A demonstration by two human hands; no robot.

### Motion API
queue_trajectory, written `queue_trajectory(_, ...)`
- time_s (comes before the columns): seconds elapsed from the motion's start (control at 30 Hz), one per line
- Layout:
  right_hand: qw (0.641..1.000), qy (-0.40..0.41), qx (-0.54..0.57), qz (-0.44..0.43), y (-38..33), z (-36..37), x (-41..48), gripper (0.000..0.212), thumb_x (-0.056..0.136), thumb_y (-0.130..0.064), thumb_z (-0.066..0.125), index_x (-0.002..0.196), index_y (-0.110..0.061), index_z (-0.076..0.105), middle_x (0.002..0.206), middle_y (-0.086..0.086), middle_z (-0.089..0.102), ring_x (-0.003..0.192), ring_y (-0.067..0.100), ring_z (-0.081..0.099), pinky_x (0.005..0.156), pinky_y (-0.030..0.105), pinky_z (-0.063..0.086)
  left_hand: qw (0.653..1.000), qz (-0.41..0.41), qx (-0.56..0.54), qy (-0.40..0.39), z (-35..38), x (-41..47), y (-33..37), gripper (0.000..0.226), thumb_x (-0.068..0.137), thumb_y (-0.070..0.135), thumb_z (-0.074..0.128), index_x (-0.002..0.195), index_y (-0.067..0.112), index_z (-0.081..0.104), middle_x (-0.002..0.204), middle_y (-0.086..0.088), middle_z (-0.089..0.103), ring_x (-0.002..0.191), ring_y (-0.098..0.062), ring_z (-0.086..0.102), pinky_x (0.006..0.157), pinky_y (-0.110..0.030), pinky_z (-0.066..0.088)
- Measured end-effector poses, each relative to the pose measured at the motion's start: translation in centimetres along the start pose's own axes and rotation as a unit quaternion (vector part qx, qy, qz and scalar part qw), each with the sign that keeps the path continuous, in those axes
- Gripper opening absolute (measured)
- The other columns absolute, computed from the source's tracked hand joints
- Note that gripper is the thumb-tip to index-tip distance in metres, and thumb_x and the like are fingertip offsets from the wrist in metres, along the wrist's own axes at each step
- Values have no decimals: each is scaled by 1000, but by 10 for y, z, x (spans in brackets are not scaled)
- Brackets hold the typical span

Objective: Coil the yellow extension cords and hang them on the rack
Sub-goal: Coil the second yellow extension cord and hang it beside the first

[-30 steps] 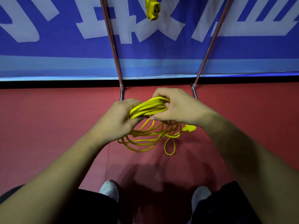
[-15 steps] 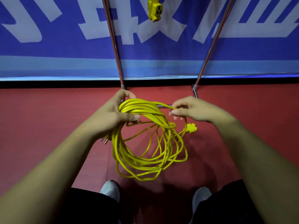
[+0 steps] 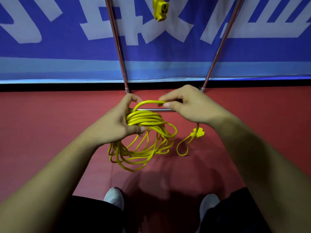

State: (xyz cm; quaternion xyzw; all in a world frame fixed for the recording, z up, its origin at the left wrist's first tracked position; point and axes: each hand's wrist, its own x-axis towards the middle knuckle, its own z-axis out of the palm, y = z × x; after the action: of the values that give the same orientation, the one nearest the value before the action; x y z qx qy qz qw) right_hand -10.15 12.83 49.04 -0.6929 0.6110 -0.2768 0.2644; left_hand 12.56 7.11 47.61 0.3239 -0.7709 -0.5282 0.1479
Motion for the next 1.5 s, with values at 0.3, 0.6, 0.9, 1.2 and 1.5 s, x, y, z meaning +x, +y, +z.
queue_trajectory(0.3, 997, 12, 79, 7, -3, -10, -9, 10, 86, -19, 70, 91, -15, 77, 85, 1, 75, 77, 11, 64, 76, 33, 50, 999, -22, 38, -30, 13, 2, 0, 59, 74, 10, 82, 110, 26, 38, 79, -17, 65, 60, -17, 57, 60, -34, 47)
queue_trajectory(0.6, 989, -123, -75, 26, -9, -17, -11, 9, 83, -20, 70, 86, -16, 78, 78, 5, 74, 71, 15, 64, 68, 32, 50, 999, 12, 8, -51, 24, 1, 3, 58, 75, 2, 79, 111, 19, 37, 79, -6, 65, 59, -16, 56, 58, -25, 46)
queue_trajectory(0.9, 993, -74, 95, 10, 4, 4, -4, 12, 92, -16, 62, 101, -11, 68, 66, 9, 60, 56, 17, 53, 55, 25, 45, 993, -15, -119, -18, 14, 6, 8, 57, 73, -14, 70, 113, 5, 33, 73, -15, 68, 63, -28, 68, 60, -32, 56)
queue_trajectory(1.2, 995, -54, 81, -10, 4, 0, -2, 12, 86, -12, 68, 94, -16, 77, 69, -6, 66, 65, 1, 55, 64, 21, 43, 998, -14, 48, -49, 13, 4, 0, 64, 67, 14, 86, 109, 26, 40, 79, -19, 67, 57, -27, 58, 54, -40, 47)
queue_trajectory(1.5, 984, -127, 110, 65, 46, 6, 0, 16, 90, -21, 65, 87, -6, 63, 64, 7, 60, 58, 13, 55, 62, 30, 43, 982, -45, -182, 1, 0, 6, -2, 60, 65, -17, 71, 108, 11, 38, 61, -20, 57, 41, -23, 54, 43, -25, 46)
